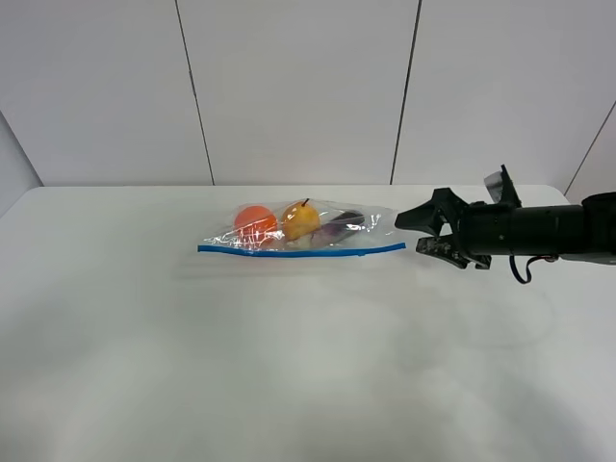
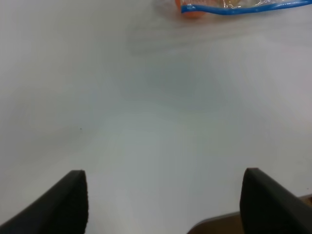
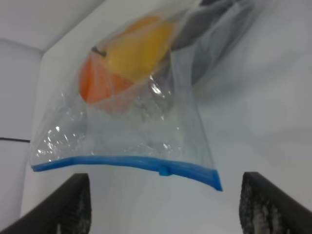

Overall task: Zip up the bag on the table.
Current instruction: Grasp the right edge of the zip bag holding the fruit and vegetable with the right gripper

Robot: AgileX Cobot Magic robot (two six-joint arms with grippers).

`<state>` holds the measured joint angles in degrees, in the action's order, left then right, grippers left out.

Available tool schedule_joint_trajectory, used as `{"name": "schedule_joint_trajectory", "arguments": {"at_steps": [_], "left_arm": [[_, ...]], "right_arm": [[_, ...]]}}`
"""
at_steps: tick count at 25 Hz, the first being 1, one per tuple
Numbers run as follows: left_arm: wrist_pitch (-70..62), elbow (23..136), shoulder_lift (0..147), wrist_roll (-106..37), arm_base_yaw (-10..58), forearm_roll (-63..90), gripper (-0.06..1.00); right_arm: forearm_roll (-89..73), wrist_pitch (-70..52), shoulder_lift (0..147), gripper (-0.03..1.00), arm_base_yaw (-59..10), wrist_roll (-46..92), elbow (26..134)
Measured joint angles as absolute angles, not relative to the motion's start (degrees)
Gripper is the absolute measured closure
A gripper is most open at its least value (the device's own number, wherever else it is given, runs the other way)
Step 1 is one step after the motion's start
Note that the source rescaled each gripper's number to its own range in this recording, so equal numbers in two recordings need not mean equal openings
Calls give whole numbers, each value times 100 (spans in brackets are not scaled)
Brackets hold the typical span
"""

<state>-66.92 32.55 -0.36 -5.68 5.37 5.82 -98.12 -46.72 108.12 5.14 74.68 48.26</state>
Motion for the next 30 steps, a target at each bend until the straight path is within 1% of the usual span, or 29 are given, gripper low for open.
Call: {"name": "schedule_joint_trajectory", "arguments": {"at_steps": [6,11,22,30], "left_arm": [[-6692,3255,-36,-568,537,582,-6],[-6692,3255,-36,-568,537,582,-6],[-6692,3255,-36,-568,537,582,-6],[-6692,3255,-36,-568,537,582,-6]], "right_arm": [[-9983,-4841,11248,-3,514,7987,4843],[-9988,-5129,11661,-3,514,8243,5099],[-9992,-5157,11686,0,514,8560,5370],[-9997,-5473,11736,1,514,8469,5845]]}}
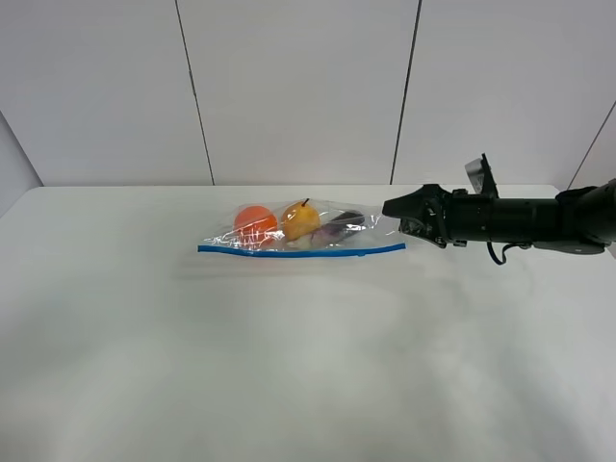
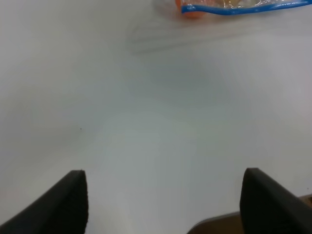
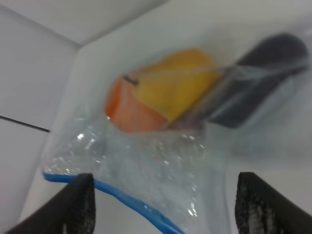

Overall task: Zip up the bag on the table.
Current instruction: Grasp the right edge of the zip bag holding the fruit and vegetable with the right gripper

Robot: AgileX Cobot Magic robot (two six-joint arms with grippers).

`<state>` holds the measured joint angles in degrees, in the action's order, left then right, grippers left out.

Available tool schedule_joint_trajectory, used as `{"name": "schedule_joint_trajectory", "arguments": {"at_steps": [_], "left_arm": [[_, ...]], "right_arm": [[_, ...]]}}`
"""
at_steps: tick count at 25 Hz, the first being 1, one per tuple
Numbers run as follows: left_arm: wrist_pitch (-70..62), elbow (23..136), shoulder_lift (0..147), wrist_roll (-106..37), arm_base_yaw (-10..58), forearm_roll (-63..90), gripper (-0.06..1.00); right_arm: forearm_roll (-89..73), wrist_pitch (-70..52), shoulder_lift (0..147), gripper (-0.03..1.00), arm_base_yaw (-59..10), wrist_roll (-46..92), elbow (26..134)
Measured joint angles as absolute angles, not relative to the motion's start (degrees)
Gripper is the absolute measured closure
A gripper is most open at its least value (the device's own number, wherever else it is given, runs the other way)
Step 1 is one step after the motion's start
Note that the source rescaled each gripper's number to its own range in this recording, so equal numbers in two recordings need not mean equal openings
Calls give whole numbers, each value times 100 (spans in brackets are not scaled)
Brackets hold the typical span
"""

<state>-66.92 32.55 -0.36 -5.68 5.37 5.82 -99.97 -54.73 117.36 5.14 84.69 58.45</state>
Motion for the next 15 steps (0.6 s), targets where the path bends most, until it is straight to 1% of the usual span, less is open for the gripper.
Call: {"name": "schedule_joint_trajectory", "arguments": {"at_steps": [12,13,15], "left_arm": [[-6692,3255,-36,-568,537,582,-6],[-6692,3255,-36,-568,537,582,-6],[-6686,3255,-36,-568,537,582,-6]], "right_arm": [[-9997,-5620,12205,1,514,8408,5921],[-9997,-5642,12226,2,514,8420,5921],[-9997,-5710,12251,7,514,8474,5925]]}}
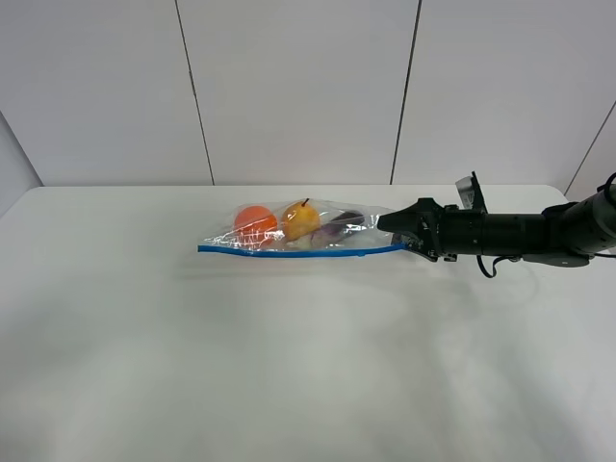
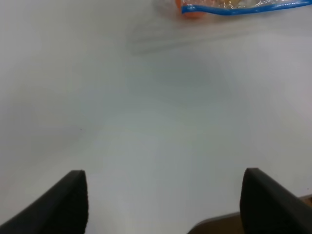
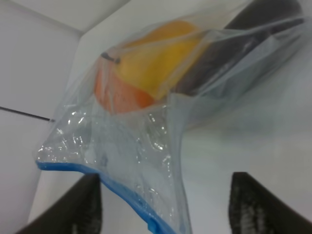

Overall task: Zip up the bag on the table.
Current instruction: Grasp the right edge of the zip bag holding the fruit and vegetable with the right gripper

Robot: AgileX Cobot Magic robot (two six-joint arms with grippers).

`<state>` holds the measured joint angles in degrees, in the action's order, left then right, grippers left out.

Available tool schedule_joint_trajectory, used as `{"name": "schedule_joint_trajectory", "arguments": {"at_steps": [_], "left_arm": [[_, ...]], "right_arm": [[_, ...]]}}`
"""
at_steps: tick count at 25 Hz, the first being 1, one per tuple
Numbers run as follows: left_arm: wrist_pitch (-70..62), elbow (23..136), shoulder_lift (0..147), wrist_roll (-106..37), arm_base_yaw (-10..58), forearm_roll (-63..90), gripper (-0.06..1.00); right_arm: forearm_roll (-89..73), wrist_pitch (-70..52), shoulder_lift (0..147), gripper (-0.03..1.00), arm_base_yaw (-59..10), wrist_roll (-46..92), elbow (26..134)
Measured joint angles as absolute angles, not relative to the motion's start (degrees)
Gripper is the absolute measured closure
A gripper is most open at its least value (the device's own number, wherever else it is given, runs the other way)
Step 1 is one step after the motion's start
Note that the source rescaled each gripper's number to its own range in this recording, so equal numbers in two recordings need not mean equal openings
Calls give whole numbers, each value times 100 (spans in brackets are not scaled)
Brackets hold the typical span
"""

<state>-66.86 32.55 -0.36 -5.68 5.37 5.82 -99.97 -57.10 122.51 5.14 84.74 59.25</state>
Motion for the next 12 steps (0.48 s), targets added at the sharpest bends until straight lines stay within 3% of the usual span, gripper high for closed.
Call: {"name": "schedule_joint_trajectory", "arguments": {"at_steps": [7,12], "left_arm": [[-6686,3255,-36,-568,537,582,-6],[-6686,3255,-36,-568,537,582,-6]], "right_arm": [[-10003,-5707,12251,48,514,8648,5932],[-10003,-5648,12251,53,514,8669,5932]]}}
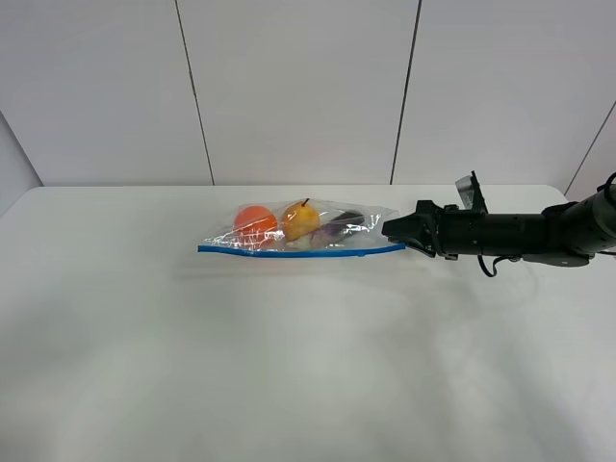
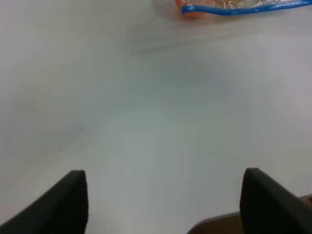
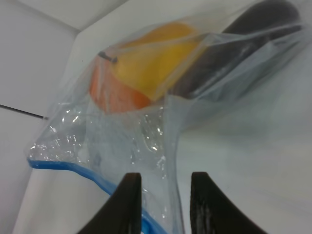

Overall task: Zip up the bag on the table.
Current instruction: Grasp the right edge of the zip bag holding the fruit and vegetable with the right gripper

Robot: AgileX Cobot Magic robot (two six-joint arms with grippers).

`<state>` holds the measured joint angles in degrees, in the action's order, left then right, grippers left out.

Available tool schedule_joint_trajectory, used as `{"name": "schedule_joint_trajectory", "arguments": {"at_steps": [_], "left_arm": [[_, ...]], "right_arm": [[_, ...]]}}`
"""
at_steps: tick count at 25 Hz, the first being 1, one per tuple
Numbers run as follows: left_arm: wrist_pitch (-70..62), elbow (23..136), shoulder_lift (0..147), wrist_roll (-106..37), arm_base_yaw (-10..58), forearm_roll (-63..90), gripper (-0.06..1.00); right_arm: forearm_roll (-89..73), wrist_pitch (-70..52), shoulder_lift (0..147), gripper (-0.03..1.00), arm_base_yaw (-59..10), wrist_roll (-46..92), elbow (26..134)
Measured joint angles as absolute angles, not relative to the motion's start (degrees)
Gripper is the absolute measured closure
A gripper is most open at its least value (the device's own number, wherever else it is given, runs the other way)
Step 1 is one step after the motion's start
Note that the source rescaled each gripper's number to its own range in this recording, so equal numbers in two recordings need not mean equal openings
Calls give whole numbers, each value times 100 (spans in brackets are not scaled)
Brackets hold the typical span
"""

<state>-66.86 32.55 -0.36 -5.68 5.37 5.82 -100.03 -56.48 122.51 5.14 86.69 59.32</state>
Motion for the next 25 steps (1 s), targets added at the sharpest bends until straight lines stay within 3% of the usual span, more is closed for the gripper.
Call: {"name": "schedule_joint_trajectory", "arguments": {"at_steps": [5,10,12,25], "left_arm": [[-6686,3255,-36,-568,537,582,-6],[-6686,3255,-36,-568,537,582,-6],[-6686,3255,-36,-568,537,582,-6],[-6686,3255,-36,-568,537,582,-6]], "right_arm": [[-10003,-5593,12251,52,514,8714,5932],[-10003,-5569,12251,19,514,8758,5932],[-10003,-5544,12251,14,514,8770,5932],[-9997,-5389,13038,13,13,8982,6483]]}}
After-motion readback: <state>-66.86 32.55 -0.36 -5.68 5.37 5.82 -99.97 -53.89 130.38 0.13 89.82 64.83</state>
